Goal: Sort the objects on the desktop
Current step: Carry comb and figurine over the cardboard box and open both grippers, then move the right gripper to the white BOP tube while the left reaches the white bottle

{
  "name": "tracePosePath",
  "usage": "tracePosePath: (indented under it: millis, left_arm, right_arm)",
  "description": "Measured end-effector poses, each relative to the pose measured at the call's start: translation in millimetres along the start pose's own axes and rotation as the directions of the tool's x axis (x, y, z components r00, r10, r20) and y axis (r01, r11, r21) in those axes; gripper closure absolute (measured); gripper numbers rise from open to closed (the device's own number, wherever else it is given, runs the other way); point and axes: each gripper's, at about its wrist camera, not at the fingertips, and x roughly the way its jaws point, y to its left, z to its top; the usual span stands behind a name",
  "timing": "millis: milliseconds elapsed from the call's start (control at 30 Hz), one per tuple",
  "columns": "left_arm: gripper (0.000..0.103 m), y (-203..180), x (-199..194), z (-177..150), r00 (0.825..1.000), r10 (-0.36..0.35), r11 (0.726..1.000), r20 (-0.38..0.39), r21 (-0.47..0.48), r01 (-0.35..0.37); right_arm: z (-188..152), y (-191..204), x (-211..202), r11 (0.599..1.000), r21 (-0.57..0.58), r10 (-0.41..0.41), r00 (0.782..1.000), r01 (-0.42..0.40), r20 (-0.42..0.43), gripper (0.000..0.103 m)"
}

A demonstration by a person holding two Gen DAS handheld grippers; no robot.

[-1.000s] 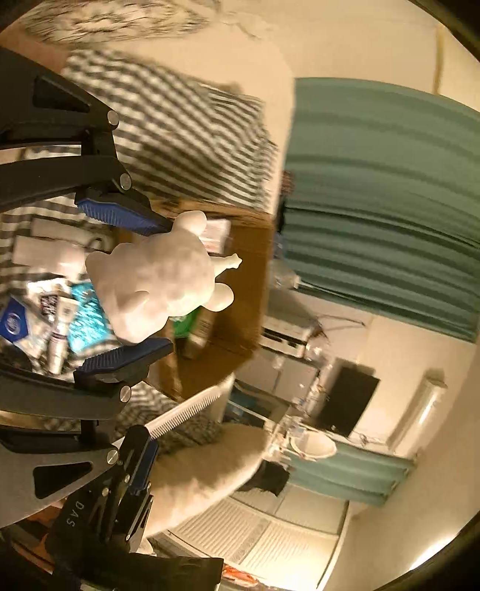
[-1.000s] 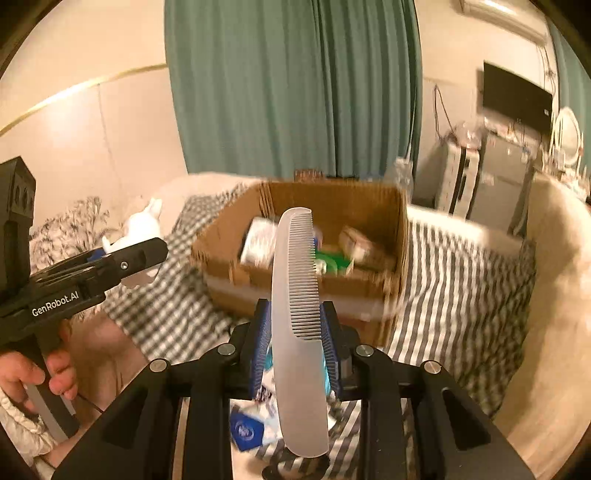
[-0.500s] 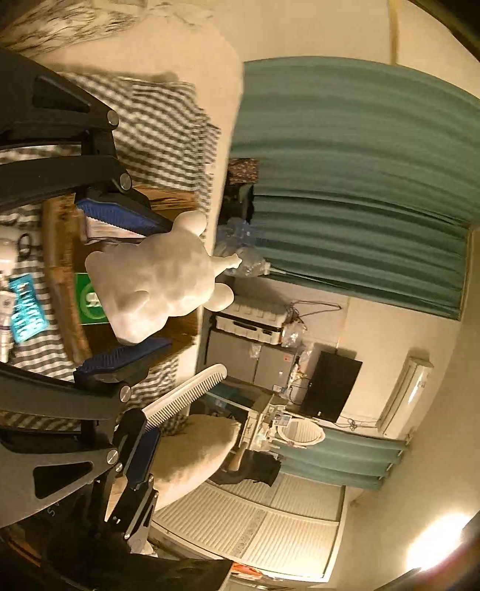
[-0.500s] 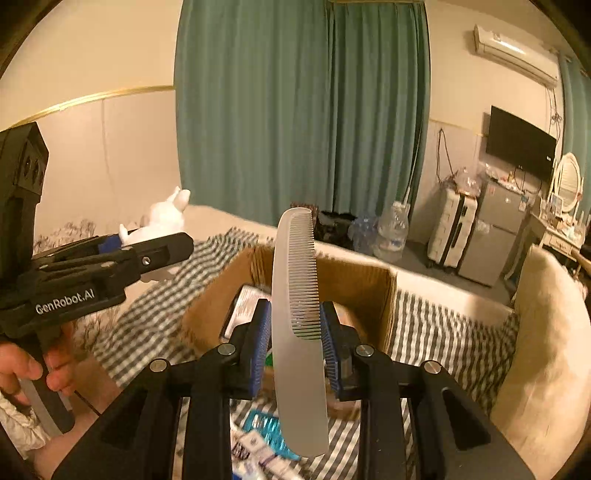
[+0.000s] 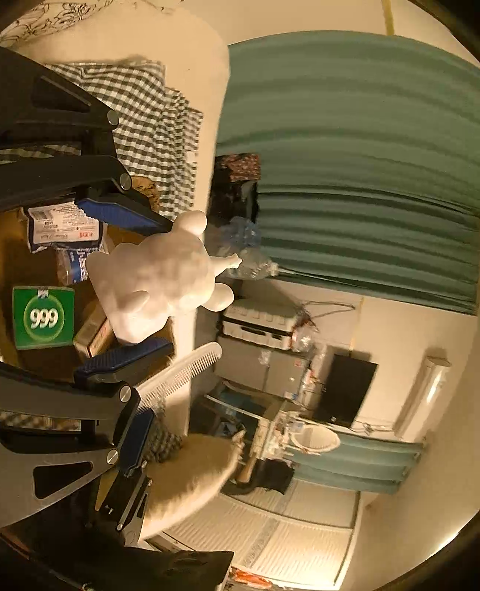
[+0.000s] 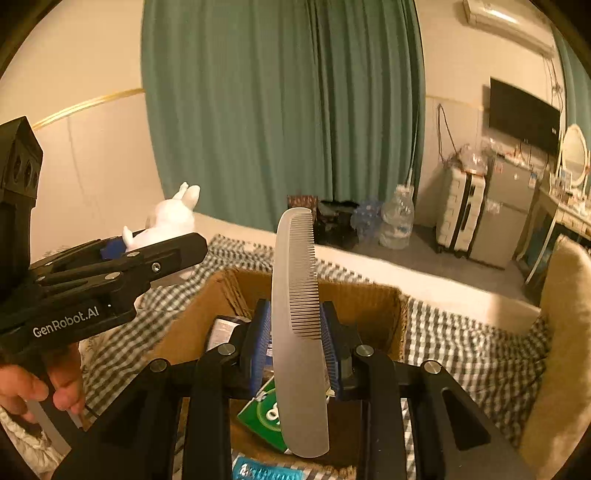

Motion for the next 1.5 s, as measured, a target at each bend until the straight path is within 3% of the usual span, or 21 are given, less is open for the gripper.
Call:
tracePosePath:
  millis: [267, 300, 333, 367, 400, 433, 533, 633, 833, 967, 1200, 1400, 1500]
  left_arm:
    - [0.045, 25, 83, -45, 0.985, 0.023, 0.999, -0.168, -0.035, -0.029]
    - [0.044, 29, 91, -52, 0.980, 0.013, 0.998, -0.200, -0.050, -0.024]
    - [0.041, 31, 97, -58, 0.974, 0.006, 0.998, -0.228, -0.061, -0.020]
    - [0.036, 33, 101, -63, 0.968, 0.003, 0.997, -0.250, -0.068, -0.021]
    - [0.025, 36, 104, -67, 0.964, 0.011, 0.997, -0.267, -0.073, -0.032]
    - [0.020, 39, 103, -71, 0.961, 0.037, 0.995, -0.274, -0.083, -0.062]
    - [0.018, 43, 88, -74, 0.968, 0.036, 0.990, -0.247, -0.121, -0.068]
    - [0.016, 42, 67, -75, 0.970, 0.081, 0.990, -0.231, -0.096, -0.106]
    - [0.011, 43, 13, -72, 0.983, 0.096, 0.989, -0.154, -0.098, -0.112]
    - [0.010, 33, -23, -92, 0.985, 0.108, 0.990, -0.138, -0.075, -0.119]
    - [0.010, 30, -52, -171, 0.966, 0.142, 0.984, -0.217, -0.080, -0.162]
    - [0.010, 36, -42, -236, 0.928, 0.166, 0.971, -0.334, -0.111, -0.213]
    - [0.010, 30, -34, -256, 0.916, 0.154, 0.975, -0.371, -0.092, -0.202]
  right_arm:
    - [-27, -18, 70, 0.998, 0.057, 0.000, 0.995, 0.006, -0.096, 0.075]
    - [-30, -21, 75, 0.998, 0.065, -0.016, 0.995, 0.022, -0.095, 0.068]
    - [-33, -22, 76, 0.997, 0.070, -0.026, 0.995, 0.032, -0.093, 0.043]
    - [-34, -24, 76, 0.996, 0.076, -0.037, 0.996, 0.043, -0.083, 0.026]
    - [-37, -27, 72, 0.995, 0.084, -0.049, 0.997, 0.054, -0.056, 0.026]
    - [-39, -28, 67, 0.994, 0.088, -0.055, 0.998, 0.058, -0.041, 0.026]
    - [-43, -32, 52, 0.993, 0.101, -0.065, 0.998, 0.067, -0.020, 0.026]
    - [-49, -31, 33, 0.992, 0.103, -0.079, 0.997, 0.079, -0.001, 0.026]
    - [-65, -21, -7, 0.989, 0.098, -0.112, 0.993, 0.109, 0.021, 0.026]
    - [-90, -6, -32, 0.991, 0.067, -0.121, 0.993, 0.120, 0.010, 0.026]
    - [-158, 26, -55, 0.995, 0.006, -0.101, 0.993, 0.102, -0.055, 0.026]
    - [-201, 40, -43, 0.992, -0.057, -0.119, 0.982, 0.111, -0.148, 0.026]
    - [-216, 44, -36, 0.993, -0.073, -0.109, 0.976, 0.097, -0.187, 0.026]
